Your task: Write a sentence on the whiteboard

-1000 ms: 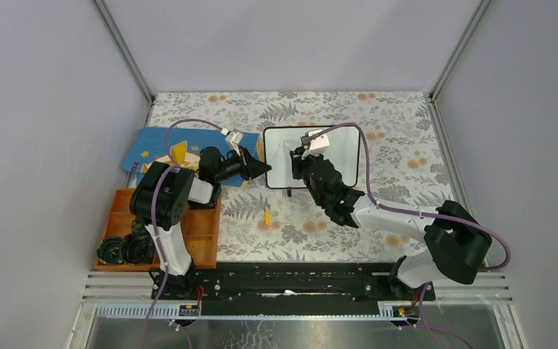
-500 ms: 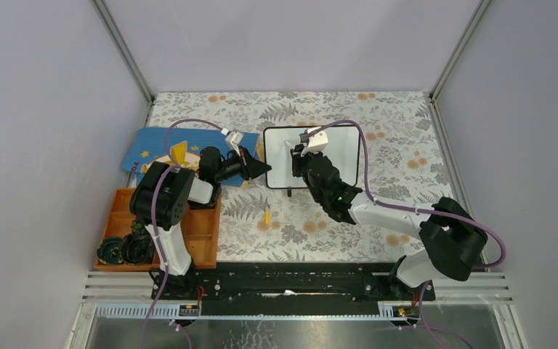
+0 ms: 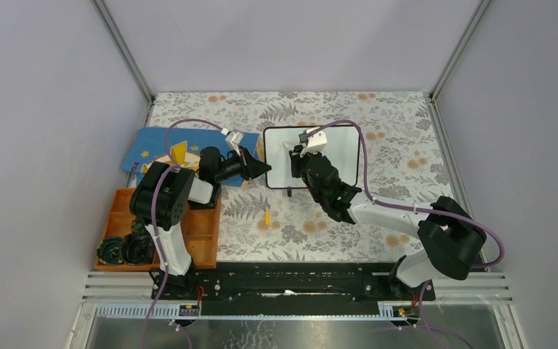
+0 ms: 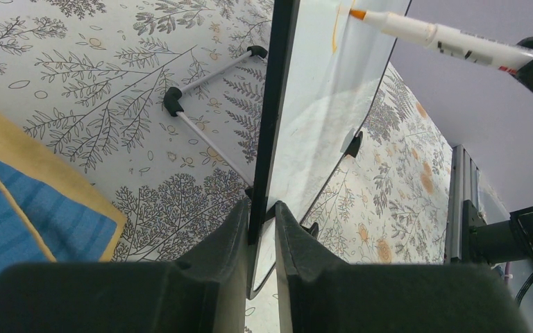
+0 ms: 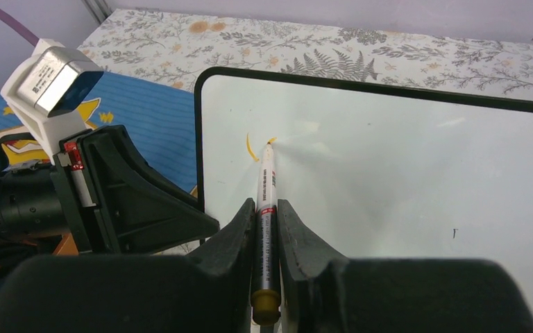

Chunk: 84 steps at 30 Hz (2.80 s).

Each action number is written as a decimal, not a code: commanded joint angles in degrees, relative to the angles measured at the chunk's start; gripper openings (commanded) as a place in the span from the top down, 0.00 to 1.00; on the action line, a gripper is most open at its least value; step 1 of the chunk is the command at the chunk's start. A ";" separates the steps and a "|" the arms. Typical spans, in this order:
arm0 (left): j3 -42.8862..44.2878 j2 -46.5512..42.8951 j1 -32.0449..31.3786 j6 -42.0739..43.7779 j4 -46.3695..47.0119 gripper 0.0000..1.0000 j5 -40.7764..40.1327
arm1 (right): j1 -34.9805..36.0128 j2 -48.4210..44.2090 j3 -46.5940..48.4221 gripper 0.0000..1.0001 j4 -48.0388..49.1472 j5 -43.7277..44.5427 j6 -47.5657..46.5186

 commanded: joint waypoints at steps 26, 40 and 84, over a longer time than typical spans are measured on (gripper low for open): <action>-0.52 -0.48 -0.67 1.62 -1.77 0.86 -0.88 | -0.50 -3.00 -2.97 1.00 -4.47 -8.40 5.42; -0.54 -0.50 -0.67 1.71 -1.68 0.86 -0.83 | -1.79 -7.75 -2.72 1.00 -3.89 -2.72 2.61; -0.29 -0.71 -0.91 2.23 -2.38 0.87 -0.83 | -1.99 -4.00 -3.16 1.00 -4.62 -3.71 3.37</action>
